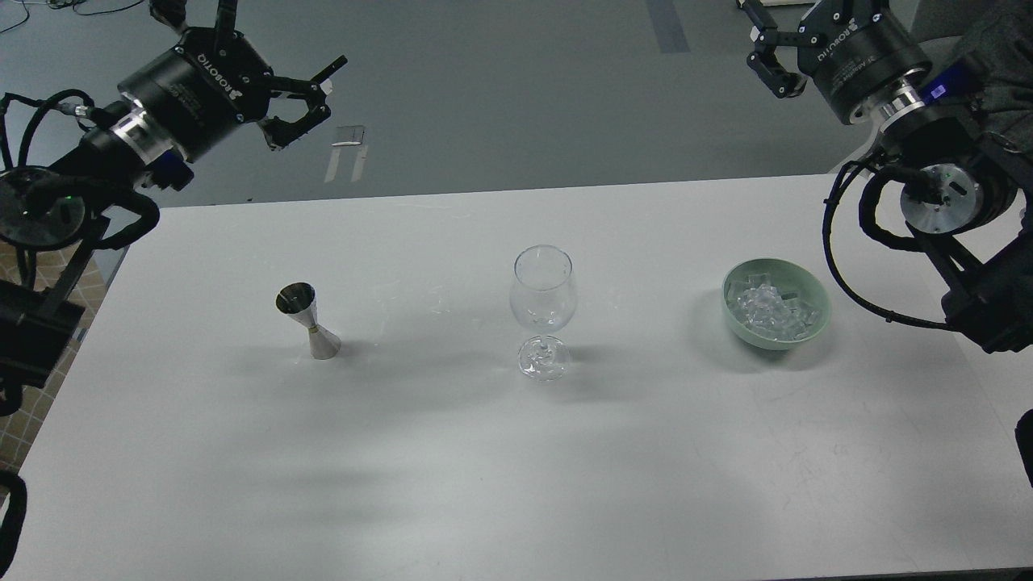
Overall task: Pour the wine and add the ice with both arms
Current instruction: 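Lower the left gripper toward the metal jigger, then close the left gripper around the metal jigger, then lift the jigger with the left gripper and carry it toward the wine glass, then position the jigger above the wine glass rim with the left gripper, then tilt the jigger over the wine glass to pour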
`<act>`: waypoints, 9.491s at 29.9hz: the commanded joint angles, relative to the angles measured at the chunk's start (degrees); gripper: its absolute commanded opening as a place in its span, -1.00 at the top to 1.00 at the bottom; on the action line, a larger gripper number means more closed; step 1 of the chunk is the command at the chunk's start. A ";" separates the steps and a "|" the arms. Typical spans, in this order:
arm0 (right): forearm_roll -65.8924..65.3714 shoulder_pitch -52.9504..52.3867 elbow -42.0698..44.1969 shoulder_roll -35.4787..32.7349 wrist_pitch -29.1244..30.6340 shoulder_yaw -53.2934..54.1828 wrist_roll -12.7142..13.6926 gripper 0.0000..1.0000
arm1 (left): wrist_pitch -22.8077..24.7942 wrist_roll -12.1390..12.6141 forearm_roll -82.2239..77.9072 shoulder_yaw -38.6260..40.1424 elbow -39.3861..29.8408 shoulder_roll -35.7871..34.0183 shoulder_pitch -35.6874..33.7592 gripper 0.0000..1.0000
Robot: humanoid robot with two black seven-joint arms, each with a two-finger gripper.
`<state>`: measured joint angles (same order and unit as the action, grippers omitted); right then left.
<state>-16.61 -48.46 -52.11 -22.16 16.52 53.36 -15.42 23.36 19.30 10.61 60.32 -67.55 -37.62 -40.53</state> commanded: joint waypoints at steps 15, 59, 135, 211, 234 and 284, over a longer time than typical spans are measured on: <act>-0.18 0.30 0.08 0.63 -0.35 -0.36 0.04 -1.00 | -1.65 0.12 7.85 20.98 -23.68 -3.96 46.06 -0.91; -0.80 2.15 0.26 -1.83 -2.55 -4.14 0.22 -1.00 | -3.85 8.70 -6.04 28.97 -0.92 22.93 44.31 -0.90; -0.88 3.73 0.17 -2.71 -2.90 -4.14 0.22 -1.00 | -3.50 3.81 -8.59 26.69 17.98 29.97 27.96 0.94; -0.80 6.63 -0.62 -2.62 -2.81 -3.35 -0.14 -1.00 | -37.60 7.59 -31.70 9.99 -28.95 37.18 28.40 1.00; -0.80 6.72 -0.71 -2.62 -2.81 -3.35 -0.22 -1.00 | -37.60 7.68 -44.89 7.88 -29.04 37.18 25.68 1.00; -0.80 6.72 -0.71 -2.62 -2.81 -3.26 -0.40 -1.00 | -37.60 8.21 -70.20 0.76 -30.53 36.56 23.56 1.00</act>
<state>-17.40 -41.75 -52.82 -24.87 13.71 50.10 -15.76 -14.23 27.51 -58.59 61.47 -97.99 -0.76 -16.71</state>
